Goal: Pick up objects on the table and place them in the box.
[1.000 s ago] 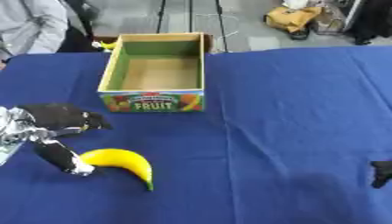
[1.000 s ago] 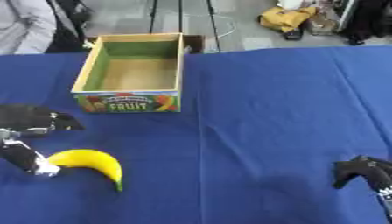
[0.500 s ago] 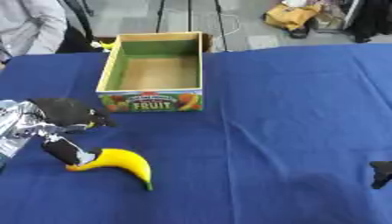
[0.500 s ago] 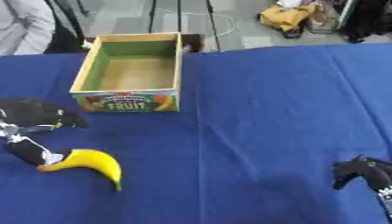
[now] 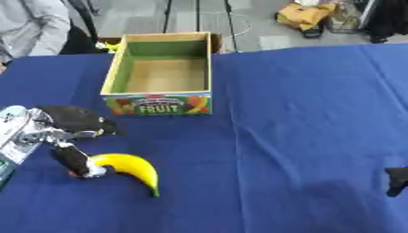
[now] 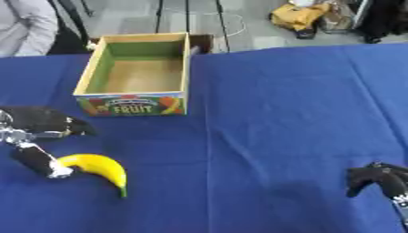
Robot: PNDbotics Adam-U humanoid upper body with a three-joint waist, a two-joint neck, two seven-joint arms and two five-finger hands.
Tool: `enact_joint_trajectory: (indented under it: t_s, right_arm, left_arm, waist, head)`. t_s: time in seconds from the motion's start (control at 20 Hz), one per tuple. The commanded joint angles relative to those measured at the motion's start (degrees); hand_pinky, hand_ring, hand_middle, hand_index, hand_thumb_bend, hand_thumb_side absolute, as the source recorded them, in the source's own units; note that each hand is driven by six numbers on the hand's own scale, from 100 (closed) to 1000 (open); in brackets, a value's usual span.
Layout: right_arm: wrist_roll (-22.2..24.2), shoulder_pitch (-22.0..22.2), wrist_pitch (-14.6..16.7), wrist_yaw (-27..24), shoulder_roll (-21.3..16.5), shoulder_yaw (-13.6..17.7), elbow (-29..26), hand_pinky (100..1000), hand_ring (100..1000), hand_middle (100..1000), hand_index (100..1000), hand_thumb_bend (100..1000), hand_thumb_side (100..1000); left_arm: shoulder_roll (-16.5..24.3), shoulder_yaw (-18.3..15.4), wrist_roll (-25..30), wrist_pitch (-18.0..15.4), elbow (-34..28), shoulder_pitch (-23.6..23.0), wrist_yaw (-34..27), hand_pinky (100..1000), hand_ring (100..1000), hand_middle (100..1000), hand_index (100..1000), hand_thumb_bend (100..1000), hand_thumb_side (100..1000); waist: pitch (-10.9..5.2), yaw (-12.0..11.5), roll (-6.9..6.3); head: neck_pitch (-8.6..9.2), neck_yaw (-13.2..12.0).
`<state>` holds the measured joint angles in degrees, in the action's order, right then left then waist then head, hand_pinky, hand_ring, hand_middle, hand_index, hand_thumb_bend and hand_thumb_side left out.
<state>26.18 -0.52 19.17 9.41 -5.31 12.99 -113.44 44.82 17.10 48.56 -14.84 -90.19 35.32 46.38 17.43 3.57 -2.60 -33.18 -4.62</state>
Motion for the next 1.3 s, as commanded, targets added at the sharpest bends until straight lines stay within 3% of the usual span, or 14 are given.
enact_joint_trajectory:
  t_s: [0.05,0.55,0.95,1.3]
  right_arm:
    - [0.19,-0.27,0.13,0.37,-0.37,-0.19,-1.15,770,473,491,630,100,1000]
    - [0.32,-0.23,0.14,0.26,-0.36,-0.22,-1.15,771,473,491,631,100,1000]
    - [0.62,-0.42,0.03,0.42,-0.24,-0.26,-1.15,772,473,490,631,100,1000]
    - [0.72,-0.46,0.08,0.44,-0.16,-0.27,-1.15,773,473,490,631,100,1000]
  left_arm:
    - [1.55,-0.33,2.86,-2.65,-0.90,0.94,0.04,663,858,924,1000,432,722]
    - [0.78,1.70,3.21,-3.87,0.37,2.05,-0.22,664,854,906,987,432,712]
    - [0.16,2.93,-1.58,-6.07,0.28,2.38,5.85,647,847,885,966,392,671]
    - [-0.40,3.95,-3.54,-8.29,2.02,2.35,6.41,637,836,868,920,369,664]
  waist:
    - [-1.05,0.11,0.01]
    - [-1.17,0.52,-0.04]
    - [-0.91,0.73,-0.19]
    - [-0.80,0.88,-0.16]
  head:
    - [0.01,-0.25]
    - [0.14,-0.50]
    - [0.30,-0.53]
    - [0.31,-0.61]
